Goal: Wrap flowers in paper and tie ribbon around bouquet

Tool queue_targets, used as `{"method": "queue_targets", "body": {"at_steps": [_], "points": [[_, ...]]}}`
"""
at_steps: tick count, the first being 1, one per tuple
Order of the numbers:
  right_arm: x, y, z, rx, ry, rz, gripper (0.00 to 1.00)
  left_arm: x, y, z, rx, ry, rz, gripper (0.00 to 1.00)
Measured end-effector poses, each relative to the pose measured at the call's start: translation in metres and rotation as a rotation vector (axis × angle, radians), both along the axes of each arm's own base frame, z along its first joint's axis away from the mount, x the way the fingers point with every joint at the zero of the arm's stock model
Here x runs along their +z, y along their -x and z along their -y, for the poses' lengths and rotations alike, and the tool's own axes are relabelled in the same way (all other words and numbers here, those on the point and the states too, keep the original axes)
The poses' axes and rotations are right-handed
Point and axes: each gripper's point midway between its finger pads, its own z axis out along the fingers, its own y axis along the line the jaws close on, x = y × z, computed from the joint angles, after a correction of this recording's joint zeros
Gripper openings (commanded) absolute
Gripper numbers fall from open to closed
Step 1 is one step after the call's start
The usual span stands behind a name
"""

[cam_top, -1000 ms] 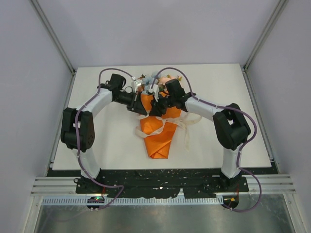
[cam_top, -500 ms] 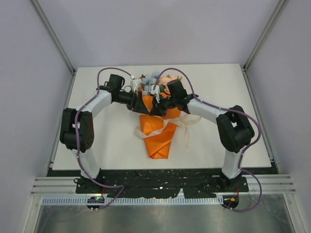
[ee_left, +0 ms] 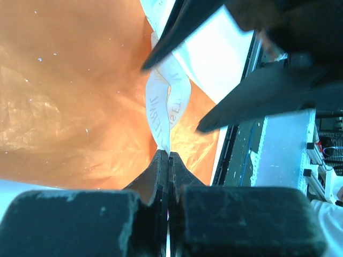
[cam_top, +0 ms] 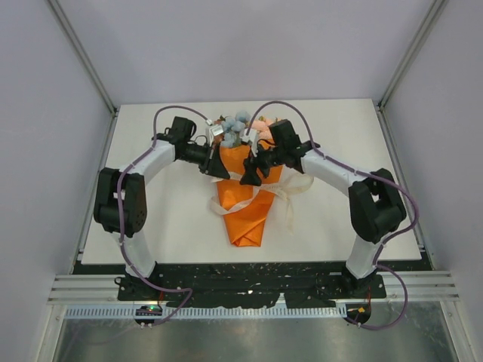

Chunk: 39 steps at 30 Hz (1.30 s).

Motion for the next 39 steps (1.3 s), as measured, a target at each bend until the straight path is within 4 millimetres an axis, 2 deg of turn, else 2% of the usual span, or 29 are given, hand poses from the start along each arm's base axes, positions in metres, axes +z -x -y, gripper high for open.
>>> {"method": "queue_targets", "body": {"at_steps": [5,8,10,11,15,17,22,25,29,33,34,35,36,39], "points": [[0.020,-0.012,0.068,-0.166,0.092,-0.026,0.78,-0.001,-0.001,-0.001,0.011,-0.001,-0.014,0.00],[0.017,-0.007,0.119,-0.297,0.194,-0.050,0.77,-0.005,-0.004,0.000,0.021,-0.005,-0.034,0.00],[0.001,0.010,0.143,-0.355,0.274,-0.097,0.77,-0.007,-0.006,0.000,0.028,-0.009,-0.040,0.00],[-0.015,0.023,0.153,-0.375,0.326,-0.140,0.76,-0.007,-0.006,0.000,0.034,-0.011,-0.047,0.00],[-0.063,0.056,0.176,-0.424,0.470,-0.283,0.73,-0.006,-0.009,0.001,0.041,-0.009,-0.041,0.00],[-0.079,0.060,0.181,-0.444,0.517,-0.329,0.73,-0.006,-0.009,0.001,0.045,-0.010,-0.043,0.00],[-0.110,0.050,0.182,-0.489,0.571,-0.384,0.69,-0.007,-0.011,0.001,0.055,-0.014,-0.043,0.00],[-0.109,0.035,0.174,-0.510,0.547,-0.356,0.64,-0.010,-0.012,0.000,0.062,-0.023,-0.041,0.00],[-0.111,0.029,0.158,-0.509,0.543,-0.320,0.56,-0.016,-0.012,-0.002,0.074,-0.036,-0.048,0.00],[-0.114,0.027,0.147,-0.513,0.570,-0.269,0.36,-0.019,-0.012,-0.004,0.092,-0.046,-0.063,0.00],[-0.114,0.027,0.147,-0.524,0.581,-0.257,0.27,-0.020,-0.013,-0.005,0.097,-0.048,-0.065,0.00],[-0.115,0.026,0.147,-0.526,0.588,-0.248,0.22,-0.020,-0.013,-0.005,0.100,-0.049,-0.065,0.00],[-0.115,0.026,0.147,-0.531,0.597,-0.242,0.08,-0.020,-0.014,-0.006,0.103,-0.051,-0.063,0.00],[-0.116,0.026,0.153,-0.549,0.625,-0.238,0.05,-0.022,-0.016,-0.008,0.114,-0.060,-0.061,0.00]]}}
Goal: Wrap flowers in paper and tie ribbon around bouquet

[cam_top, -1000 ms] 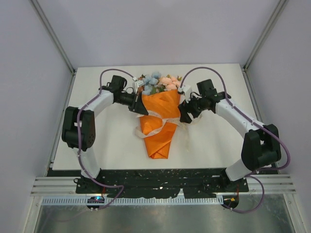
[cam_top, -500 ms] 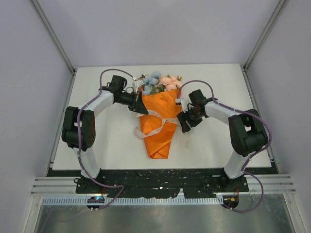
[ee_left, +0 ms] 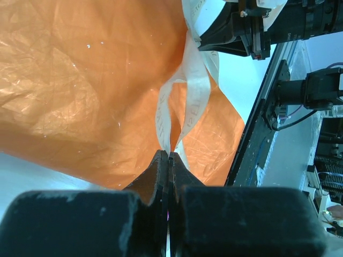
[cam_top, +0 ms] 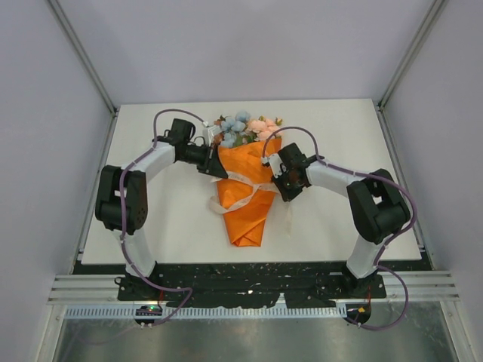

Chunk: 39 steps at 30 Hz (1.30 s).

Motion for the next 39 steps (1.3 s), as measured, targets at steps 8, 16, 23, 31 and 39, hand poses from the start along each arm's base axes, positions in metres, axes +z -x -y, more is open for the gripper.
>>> {"method": "queue_targets", "body": {"at_steps": [8,16,23,31,39], "points": [[0.028,0.008,0.035,-0.016,0.050,0.002,0.05,-0.002,-0.013,-0.031,0.091,-0.091,-0.004,0.00],[0.093,-0.006,0.052,0.021,0.032,0.172,0.06,0.018,-0.051,-0.091,0.213,-0.229,0.085,0.00],[0.086,0.002,0.101,-0.040,0.090,0.092,0.05,0.009,-0.055,-0.146,0.308,-0.342,0.058,0.00],[0.098,0.031,0.114,-0.005,0.097,0.073,0.06,0.002,-0.059,-0.217,0.440,-0.456,0.042,0.00],[0.080,0.048,0.152,-0.037,0.145,0.008,0.05,0.006,-0.064,-0.273,0.536,-0.560,0.066,0.00]]}}
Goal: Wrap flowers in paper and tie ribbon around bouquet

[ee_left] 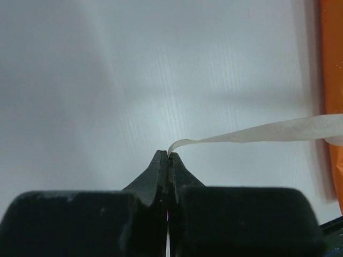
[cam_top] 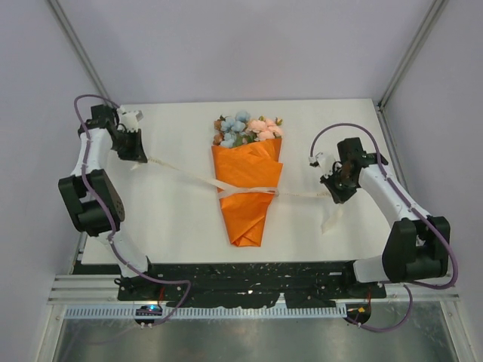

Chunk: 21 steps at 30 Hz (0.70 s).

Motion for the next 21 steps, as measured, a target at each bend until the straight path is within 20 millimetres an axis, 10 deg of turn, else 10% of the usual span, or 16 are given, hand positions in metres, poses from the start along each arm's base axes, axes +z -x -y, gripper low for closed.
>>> {"method": "queue_targets", "body": {"at_steps": [21], "points": [[-0.085,0.001,0.092,-0.277,-0.004,-0.238,0.05,-0.010,-0.018,-0.134,0.227,-0.244,-0.060,0.00]]}}
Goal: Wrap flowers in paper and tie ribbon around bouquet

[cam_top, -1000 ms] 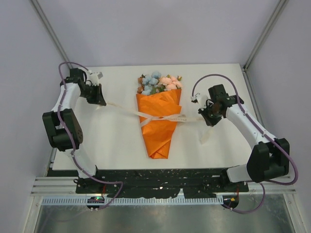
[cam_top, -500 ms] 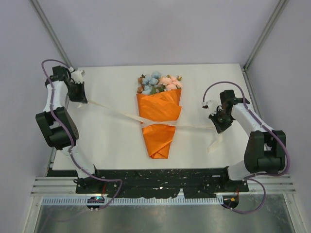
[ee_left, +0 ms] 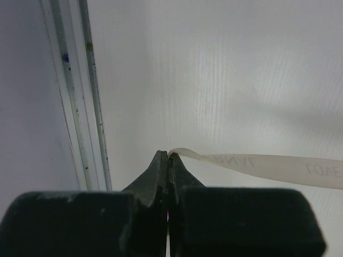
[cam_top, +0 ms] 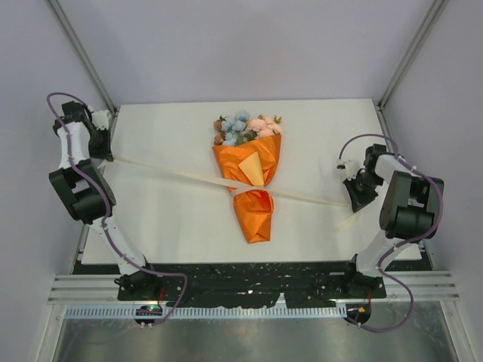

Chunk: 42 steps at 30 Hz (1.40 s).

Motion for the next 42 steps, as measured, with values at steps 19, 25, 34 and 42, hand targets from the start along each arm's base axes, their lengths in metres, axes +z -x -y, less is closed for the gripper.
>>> {"method": "queue_targets", "body": {"at_steps": [19,25,34,42], "points": [[-0.002,0.019,0.071,-0.178,-0.017,-0.032,0.05,-0.021,0.033,-0.048,0.089,0.003,-0.132,0.00],[-0.002,0.031,0.103,-0.216,0.034,-0.027,0.05,-0.024,0.030,-0.062,0.103,0.002,-0.143,0.00],[0.001,0.036,0.116,-0.171,0.114,-0.022,0.05,-0.030,0.029,-0.055,0.030,0.020,-0.133,0.00],[0.010,-0.005,0.065,0.108,0.127,0.043,0.75,-0.025,0.054,0.084,-0.470,-0.008,-0.105,0.46]]}}
